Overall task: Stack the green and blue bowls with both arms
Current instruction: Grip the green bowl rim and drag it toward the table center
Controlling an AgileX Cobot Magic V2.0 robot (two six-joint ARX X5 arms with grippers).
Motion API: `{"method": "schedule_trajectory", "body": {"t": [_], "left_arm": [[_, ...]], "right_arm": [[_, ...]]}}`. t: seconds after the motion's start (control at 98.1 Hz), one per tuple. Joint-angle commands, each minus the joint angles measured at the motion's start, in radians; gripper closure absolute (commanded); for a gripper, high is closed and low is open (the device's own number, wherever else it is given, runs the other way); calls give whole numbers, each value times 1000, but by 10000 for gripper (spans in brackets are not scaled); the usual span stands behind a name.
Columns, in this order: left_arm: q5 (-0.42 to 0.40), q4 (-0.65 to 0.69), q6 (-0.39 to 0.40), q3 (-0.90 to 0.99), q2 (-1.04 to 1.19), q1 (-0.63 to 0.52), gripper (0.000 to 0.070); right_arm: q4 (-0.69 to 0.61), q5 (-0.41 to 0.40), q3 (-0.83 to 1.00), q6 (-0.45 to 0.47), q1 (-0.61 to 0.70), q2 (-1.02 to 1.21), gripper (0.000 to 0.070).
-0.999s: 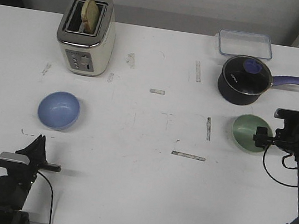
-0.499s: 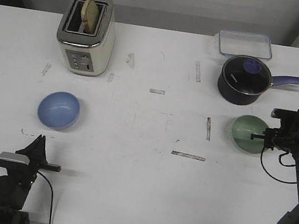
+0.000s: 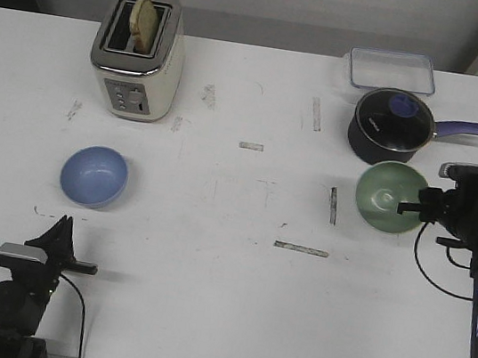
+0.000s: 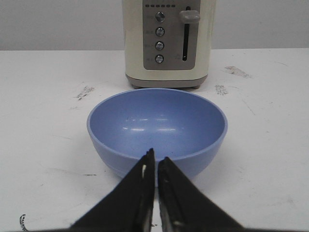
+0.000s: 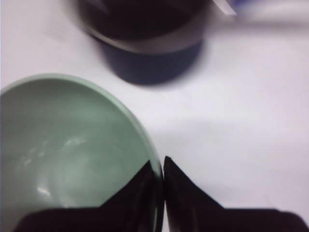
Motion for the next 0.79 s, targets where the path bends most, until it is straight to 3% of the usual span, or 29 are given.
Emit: {"method": "schedule_trajectory", "body": {"t": [0.0,0.204,0.448,0.785], "left_arm": [[2,11,5,-21,-2,1,699],[2,11,5,-21,-2,1,699],[2,11,5,-21,-2,1,699],[9,11,5,-21,-2,1,699]], "right_arm": [[-2,-27,22,89,46,-27,700],[-47,-41,22,208,355,-87,700],[-40,10,21,256,702,16,700],[-10,81,21,250,860,274,700]]}}
